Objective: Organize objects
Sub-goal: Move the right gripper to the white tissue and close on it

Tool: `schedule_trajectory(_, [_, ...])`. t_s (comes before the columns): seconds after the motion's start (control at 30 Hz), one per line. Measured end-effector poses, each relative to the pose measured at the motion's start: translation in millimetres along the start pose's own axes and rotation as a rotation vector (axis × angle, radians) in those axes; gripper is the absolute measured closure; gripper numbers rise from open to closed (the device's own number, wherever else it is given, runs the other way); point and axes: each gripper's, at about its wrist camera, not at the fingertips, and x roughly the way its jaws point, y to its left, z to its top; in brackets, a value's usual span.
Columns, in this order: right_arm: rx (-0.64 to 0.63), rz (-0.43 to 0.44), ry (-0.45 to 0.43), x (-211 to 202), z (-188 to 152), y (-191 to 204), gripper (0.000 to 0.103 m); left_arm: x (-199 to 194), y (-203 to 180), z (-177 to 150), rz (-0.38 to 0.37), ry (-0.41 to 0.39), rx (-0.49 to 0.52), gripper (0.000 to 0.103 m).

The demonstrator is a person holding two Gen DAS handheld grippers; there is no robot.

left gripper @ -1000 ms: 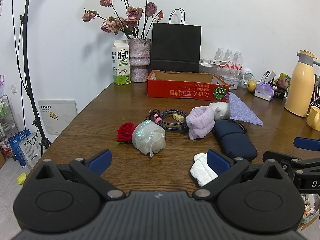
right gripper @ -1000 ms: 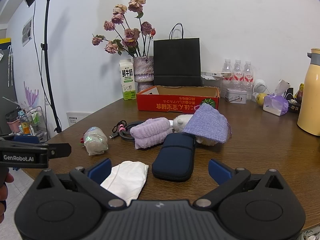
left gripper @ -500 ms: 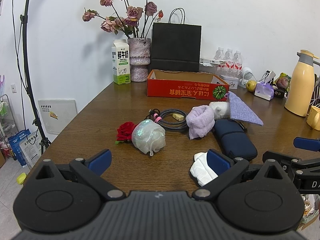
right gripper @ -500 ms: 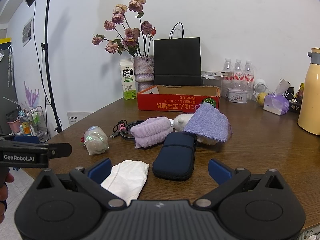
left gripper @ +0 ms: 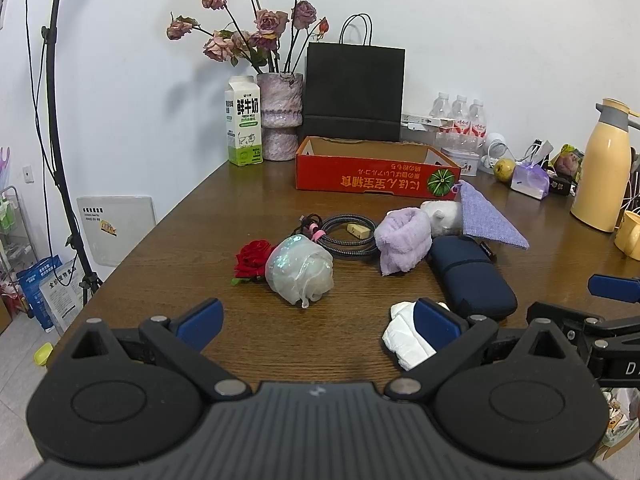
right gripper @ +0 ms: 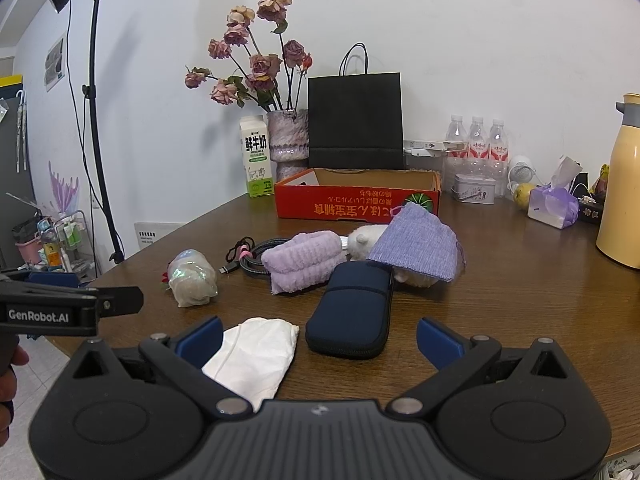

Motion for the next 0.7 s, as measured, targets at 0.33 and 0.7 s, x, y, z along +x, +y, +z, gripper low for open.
schedule_trajectory(0.33, [-0.003, 0.009, 0.015, 2.7, -3.0, 3.0, 0.000, -4.6, 4.2, -6.0, 0.006, 0.007, -0.007, 0.000])
schedule_trajectory(0.7, [-0.014, 0.027, 0.057, 16.5, -7.2, 9.0, 0.000, 7.8, 13.8, -4.9, 0.023, 0.033, -0.023, 0.000])
